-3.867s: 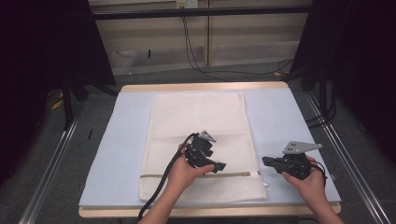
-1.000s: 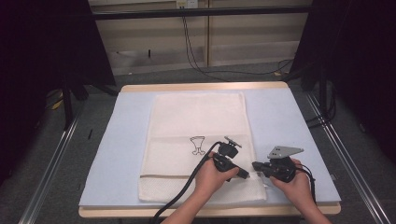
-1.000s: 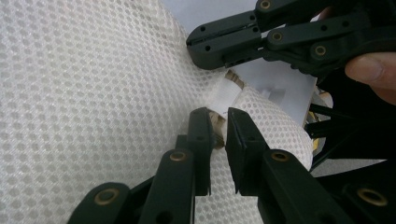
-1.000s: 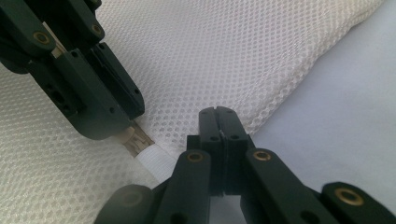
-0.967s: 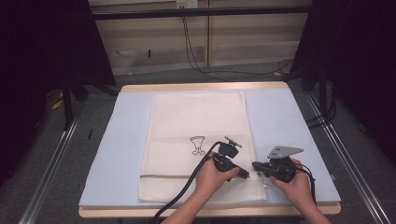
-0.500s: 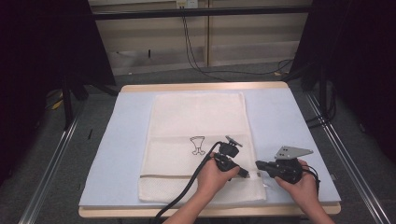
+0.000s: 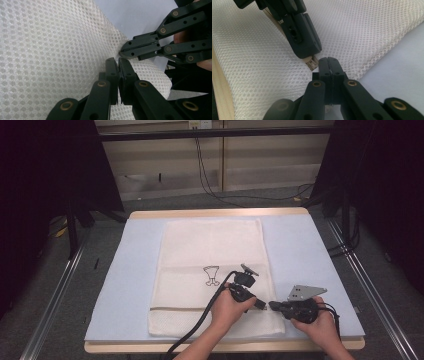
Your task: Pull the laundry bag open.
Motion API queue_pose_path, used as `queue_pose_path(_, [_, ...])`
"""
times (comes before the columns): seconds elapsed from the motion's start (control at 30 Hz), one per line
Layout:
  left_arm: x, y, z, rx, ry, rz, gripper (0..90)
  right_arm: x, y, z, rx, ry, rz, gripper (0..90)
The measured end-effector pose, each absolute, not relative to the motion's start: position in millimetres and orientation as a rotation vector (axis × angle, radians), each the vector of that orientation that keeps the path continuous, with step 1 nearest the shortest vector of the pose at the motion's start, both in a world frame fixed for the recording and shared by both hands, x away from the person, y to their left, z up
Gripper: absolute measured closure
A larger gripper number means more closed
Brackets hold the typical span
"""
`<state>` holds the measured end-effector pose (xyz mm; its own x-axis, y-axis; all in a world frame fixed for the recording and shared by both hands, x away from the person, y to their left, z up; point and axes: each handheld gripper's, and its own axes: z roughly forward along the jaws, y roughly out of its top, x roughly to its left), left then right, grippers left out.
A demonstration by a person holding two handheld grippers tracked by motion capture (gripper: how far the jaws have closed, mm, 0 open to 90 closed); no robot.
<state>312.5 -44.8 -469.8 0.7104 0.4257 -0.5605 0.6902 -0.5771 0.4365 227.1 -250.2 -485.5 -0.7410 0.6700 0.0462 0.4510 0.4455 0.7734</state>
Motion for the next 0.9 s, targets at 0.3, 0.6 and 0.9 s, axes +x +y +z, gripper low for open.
queue_pose_path(0.3, [309.5, -45.4, -473.3, 2.256, 0.849, -0.524, 87.0, 227.0, -250.1, -485.7, 0.970, 2.433, 1.181, 90.0])
queue_pose_path(0.6, [309.6, -42.3, -472.7, 2.218, 0.908, -0.562, 87.5, 226.1, -249.5, -486.0, 0.969, 2.443, 1.183, 90.0])
queue_pose_path(0.9, [312.0, -31.1, -469.8, 2.221, 0.901, -0.572, 87.5, 226.3, -250.1, -486.2, 0.965, 2.446, 1.185, 90.0])
